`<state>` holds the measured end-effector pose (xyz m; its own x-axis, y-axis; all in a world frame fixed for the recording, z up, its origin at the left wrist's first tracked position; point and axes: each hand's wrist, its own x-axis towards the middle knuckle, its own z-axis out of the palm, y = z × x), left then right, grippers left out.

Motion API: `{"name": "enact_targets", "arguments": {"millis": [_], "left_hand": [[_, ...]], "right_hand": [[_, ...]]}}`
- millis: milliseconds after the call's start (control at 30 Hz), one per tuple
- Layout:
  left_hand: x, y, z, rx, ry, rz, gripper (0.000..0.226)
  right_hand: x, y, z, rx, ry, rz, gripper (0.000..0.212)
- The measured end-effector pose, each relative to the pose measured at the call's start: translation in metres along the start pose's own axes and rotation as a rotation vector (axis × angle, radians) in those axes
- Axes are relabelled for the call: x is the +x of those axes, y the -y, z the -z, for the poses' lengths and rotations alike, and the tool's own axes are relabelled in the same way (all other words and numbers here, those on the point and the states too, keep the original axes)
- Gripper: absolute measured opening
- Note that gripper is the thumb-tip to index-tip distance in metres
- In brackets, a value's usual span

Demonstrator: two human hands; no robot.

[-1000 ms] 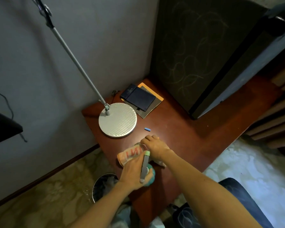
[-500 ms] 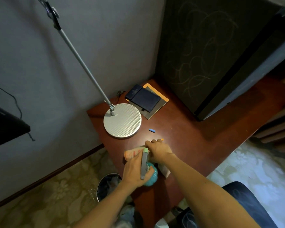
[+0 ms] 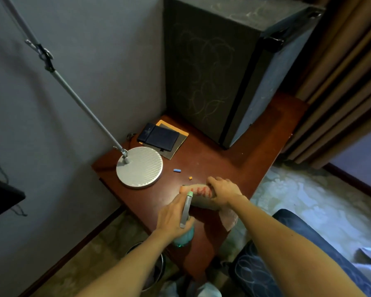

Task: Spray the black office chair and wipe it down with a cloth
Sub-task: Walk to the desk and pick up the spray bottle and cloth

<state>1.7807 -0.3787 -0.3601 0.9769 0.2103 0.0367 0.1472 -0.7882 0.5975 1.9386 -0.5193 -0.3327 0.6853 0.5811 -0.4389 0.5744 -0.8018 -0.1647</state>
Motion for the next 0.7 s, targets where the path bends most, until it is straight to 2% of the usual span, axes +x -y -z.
{"name": "enact_targets", "arguments": {"millis": [100,233,467,700], "left_hand": [[-0.003,-0.012,0.000,-0.001,0.062,-0.065,0.063],[-0.008,-0.032,-0.003,-0.012,0.145,-0.163,0.047],[-0.018,-0.074,-0.020,0.003,0.289,-0.348,0.048],[-0.034,-0.094,-0.054,-0.060,0.406,-0.386,0.045]], "right_hand": [[-0.031,-0.012,-0.006,0.022,-0.054,-0.095,0.048],[-0.075,-0.036,-0.016,0.070,-0.094,-0.204,0.051],[-0.161,-0.069,-0.036,0.183,-0.138,-0.415,0.039],[-0.224,-0.086,-0.078,0.231,-0.154,-0.601,0.042]]}}
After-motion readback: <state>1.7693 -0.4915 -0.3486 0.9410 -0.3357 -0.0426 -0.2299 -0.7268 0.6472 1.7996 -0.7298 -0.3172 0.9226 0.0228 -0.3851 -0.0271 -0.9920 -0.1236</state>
